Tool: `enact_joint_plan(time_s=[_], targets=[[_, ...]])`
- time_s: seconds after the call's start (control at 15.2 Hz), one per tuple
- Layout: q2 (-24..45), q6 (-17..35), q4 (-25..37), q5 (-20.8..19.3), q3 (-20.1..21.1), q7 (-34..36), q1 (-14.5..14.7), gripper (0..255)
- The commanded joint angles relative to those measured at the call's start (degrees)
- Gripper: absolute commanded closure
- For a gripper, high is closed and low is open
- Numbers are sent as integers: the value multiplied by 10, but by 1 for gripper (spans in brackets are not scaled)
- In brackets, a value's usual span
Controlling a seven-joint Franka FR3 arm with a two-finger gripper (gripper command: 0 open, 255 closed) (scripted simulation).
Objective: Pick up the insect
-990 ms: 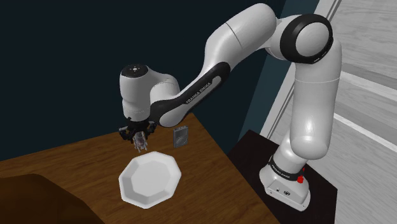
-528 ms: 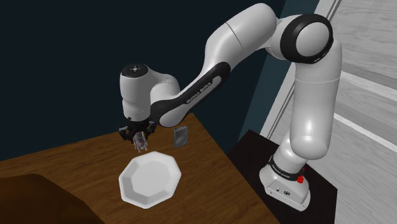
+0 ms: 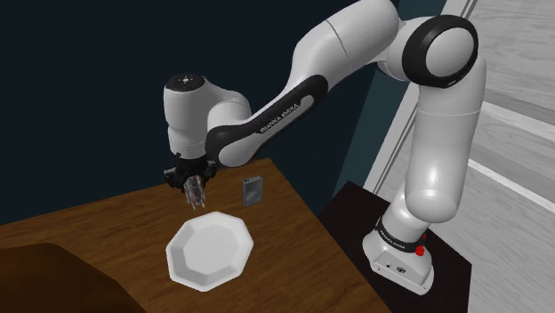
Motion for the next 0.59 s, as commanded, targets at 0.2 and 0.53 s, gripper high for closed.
enact_joint_plan(time_s=[0.2, 0.53], targets=[[-22, -29, 13, 23, 9, -19, -7, 255], [-34, -48, 23, 36, 13, -30, -10, 255]])
